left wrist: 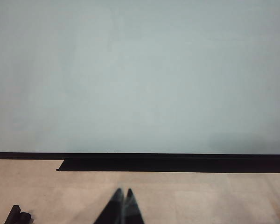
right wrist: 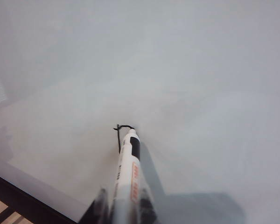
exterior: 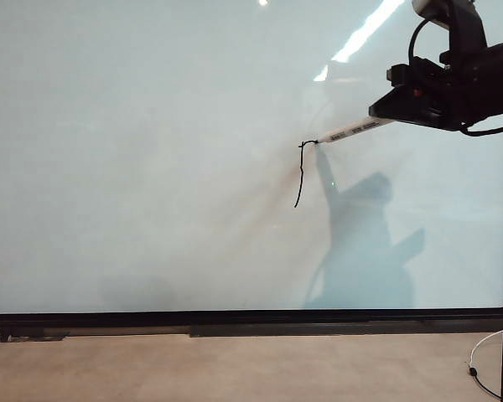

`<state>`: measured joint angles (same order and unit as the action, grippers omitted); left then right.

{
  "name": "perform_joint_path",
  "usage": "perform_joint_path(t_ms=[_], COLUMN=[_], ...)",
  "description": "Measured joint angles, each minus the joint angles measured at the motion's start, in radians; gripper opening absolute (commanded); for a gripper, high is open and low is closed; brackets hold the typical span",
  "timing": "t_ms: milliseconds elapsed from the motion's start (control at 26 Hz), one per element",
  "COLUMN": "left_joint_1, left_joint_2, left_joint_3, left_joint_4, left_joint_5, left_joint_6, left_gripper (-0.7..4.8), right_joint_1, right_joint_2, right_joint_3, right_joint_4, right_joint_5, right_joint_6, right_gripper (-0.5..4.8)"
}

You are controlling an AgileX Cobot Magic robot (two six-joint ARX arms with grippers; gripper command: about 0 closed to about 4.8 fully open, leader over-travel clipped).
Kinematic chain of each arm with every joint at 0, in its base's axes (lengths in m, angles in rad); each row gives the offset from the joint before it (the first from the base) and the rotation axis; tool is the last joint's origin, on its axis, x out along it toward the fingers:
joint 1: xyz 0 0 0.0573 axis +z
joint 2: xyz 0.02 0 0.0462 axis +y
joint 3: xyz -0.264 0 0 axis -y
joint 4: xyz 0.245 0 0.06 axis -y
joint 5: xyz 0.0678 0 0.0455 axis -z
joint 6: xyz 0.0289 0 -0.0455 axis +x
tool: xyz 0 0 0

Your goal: Pick up the pen on the shelf to the right of the whiteboard and draw a rectangle.

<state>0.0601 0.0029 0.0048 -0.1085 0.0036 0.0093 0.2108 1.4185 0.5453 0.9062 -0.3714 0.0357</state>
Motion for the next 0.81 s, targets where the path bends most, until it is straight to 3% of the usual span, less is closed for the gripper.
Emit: perform_joint_path(t_ms=[808], left_joint_1=[0.0], left_joint_2=[0.0], left_joint_3=[0.0], left_joint_4=[0.0], left_joint_5=[0.0], left_joint_6=[0.0], left_gripper=[-0.05], right_joint_1=[-0.099], right_joint_2=[-0.05], right_joint_3=[-0.017], right_joint_4=[-0.033], right_joint_5=[-0.037], right_joint_6=[-0.016], right_gripper=[-0.03])
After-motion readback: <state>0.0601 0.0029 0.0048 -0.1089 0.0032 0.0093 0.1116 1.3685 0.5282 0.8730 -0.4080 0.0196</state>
